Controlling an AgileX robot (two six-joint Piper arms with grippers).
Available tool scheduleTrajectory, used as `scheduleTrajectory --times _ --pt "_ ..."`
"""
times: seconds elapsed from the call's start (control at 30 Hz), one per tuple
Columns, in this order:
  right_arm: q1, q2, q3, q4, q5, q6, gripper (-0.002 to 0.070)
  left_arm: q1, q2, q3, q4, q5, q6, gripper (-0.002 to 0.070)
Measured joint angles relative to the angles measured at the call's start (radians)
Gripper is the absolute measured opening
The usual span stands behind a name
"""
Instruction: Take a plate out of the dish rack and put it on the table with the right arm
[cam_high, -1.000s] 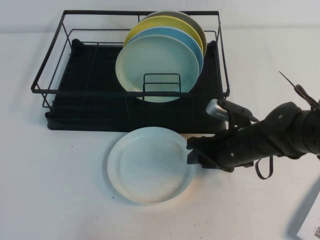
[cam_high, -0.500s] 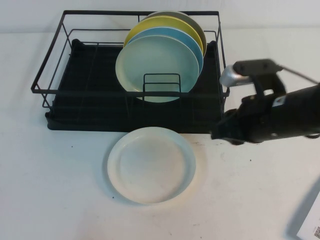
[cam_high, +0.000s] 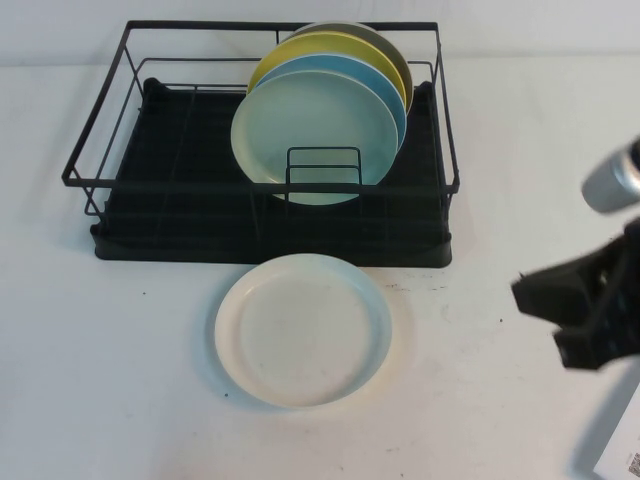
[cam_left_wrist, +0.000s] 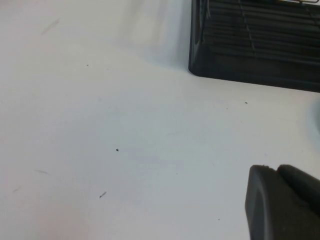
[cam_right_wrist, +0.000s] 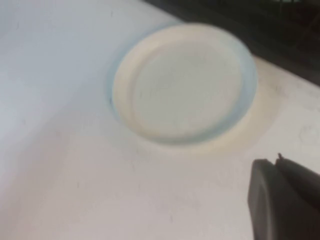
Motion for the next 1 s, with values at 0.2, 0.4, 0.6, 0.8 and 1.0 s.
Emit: scheduleTrajectory --times 0.2,0.4,0.6,0.8,1.0 --pt "0.000 -0.059 0.010 -0.069 0.144 -0.002 -0.0018 0.000 0.000 0.000 0.000 0.000 0.000 -0.0004" --pt "0.000 -0.063 0.010 -0.107 0.191 -0.002 -0.0018 0.000 0.000 0.000 0.000 0.000 0.000 -0.0004" --pt "-0.007 -0.087 0.060 -0.153 0.114 -0.003 -0.0018 0.000 0.000 0.000 0.000 0.000 0.000 -0.0004" --pt "-0.107 -0.266 0.340 -0.215 -0.159 -0.022 -0.0018 0.000 0.000 0.000 0.000 0.000 0.000 -0.0004" --pt "-0.242 -0.527 0.696 -0.244 -0.532 -0.074 -0.0018 0.000 0.000 0.000 0.000 0.000 0.000 -0.0004"
